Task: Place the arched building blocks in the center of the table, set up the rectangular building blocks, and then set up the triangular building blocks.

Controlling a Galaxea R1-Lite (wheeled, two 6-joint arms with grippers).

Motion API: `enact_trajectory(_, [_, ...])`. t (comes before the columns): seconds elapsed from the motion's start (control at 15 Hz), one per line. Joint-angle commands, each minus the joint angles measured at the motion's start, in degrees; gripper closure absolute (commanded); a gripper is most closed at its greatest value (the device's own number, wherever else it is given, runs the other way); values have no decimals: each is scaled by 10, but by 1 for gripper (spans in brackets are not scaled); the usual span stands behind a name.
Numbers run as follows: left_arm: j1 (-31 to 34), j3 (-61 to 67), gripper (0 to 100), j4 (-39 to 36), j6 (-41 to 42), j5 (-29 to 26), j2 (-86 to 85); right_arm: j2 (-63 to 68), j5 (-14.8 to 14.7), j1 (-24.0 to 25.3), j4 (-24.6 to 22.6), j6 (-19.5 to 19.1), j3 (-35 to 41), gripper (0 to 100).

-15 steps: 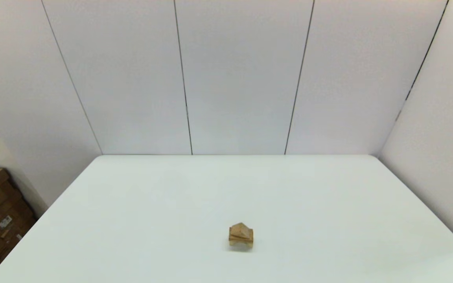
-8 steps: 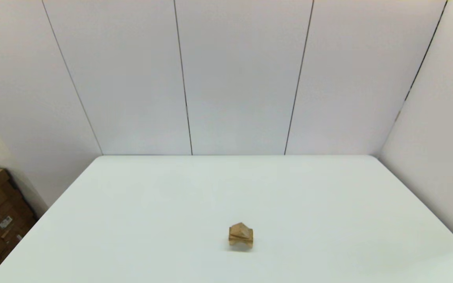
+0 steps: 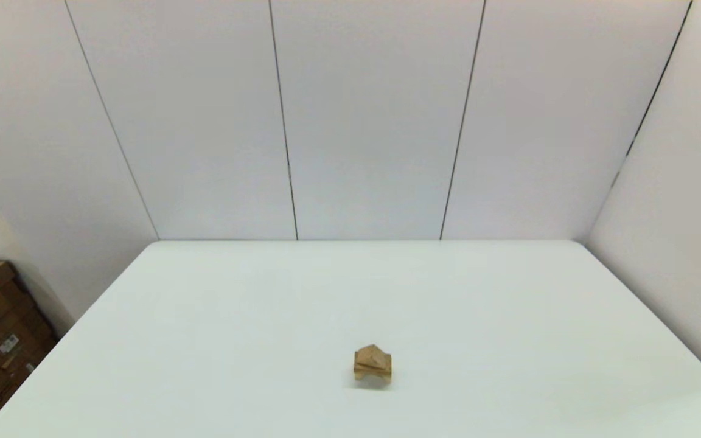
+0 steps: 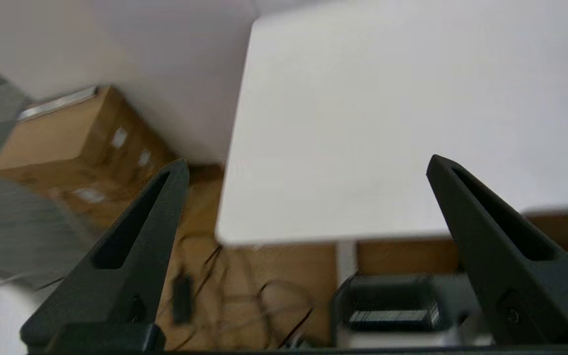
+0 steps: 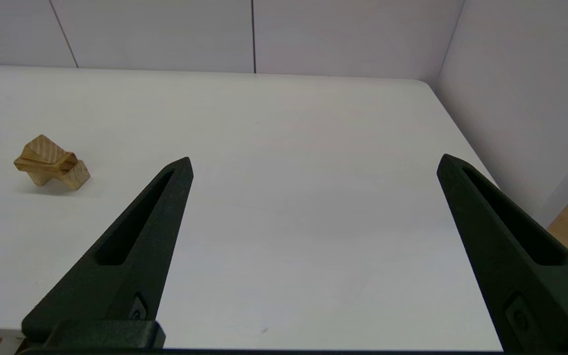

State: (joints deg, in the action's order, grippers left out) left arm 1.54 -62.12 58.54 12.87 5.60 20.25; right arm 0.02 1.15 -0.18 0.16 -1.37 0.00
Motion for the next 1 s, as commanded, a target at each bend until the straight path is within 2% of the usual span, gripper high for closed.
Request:
enact_trajectory(0.07, [9,73,0,-140,-31,-19,-34,0,0,0,0,0,0,0])
enact_trajectory(0.33, [15,101,0,-221,-67,1,-54,0,0,0,0,0,0,0])
enact_trajectory(0.47, [15,135,0,-324,-77,45,-53,0,0,0,0,0,0,0])
enact_trajectory(0.67, [12,195,0,-429,-64,64,-54,0,0,0,0,0,0,0])
enact_trajectory(1.0, [-21,223,0,-424,-51,70,-64,0,0,0,0,0,0,0])
